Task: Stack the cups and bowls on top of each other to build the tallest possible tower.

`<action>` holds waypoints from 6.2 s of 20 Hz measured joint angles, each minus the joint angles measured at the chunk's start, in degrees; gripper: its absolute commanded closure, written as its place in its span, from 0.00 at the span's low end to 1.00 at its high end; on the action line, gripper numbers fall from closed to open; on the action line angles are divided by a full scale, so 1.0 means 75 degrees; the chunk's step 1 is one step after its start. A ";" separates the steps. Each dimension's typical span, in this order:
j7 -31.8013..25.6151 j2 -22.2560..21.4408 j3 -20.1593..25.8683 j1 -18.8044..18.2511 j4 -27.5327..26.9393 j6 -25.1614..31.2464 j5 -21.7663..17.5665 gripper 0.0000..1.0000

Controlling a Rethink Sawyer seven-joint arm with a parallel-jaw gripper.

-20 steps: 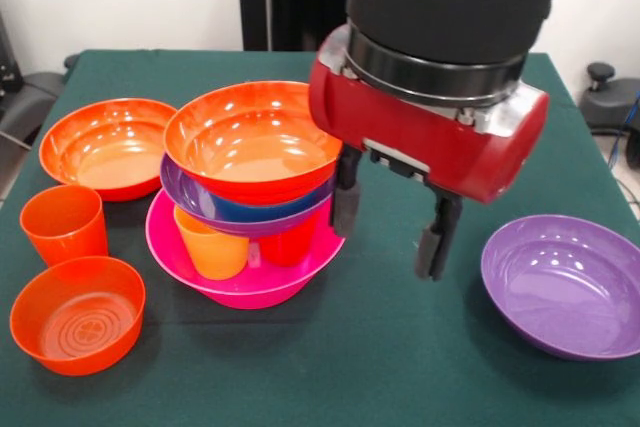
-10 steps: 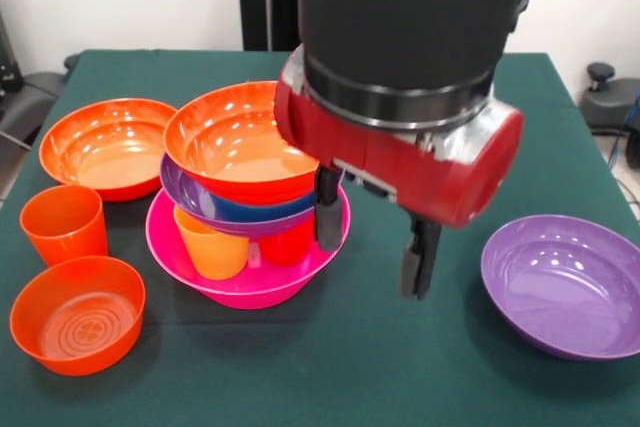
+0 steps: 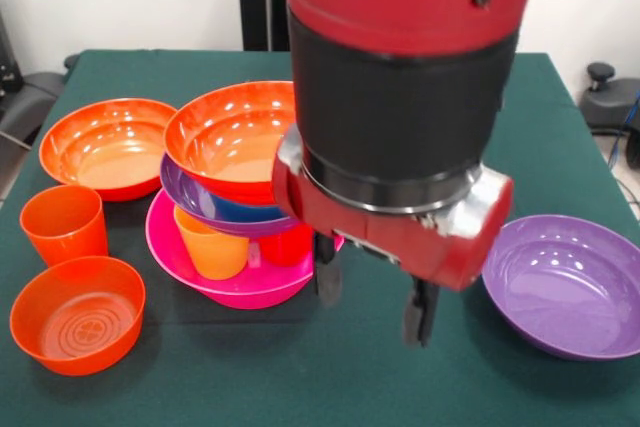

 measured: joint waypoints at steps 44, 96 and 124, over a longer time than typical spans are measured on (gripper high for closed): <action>-0.0217 0.0624 0.2979 0.0886 0.0074 -0.0981 -0.4181 0.00; -0.1546 -0.0106 0.5911 0.0537 0.1387 -0.1694 -0.6596 0.00; -0.2646 -0.1384 0.7916 0.0385 0.3730 -0.3000 -0.8078 0.00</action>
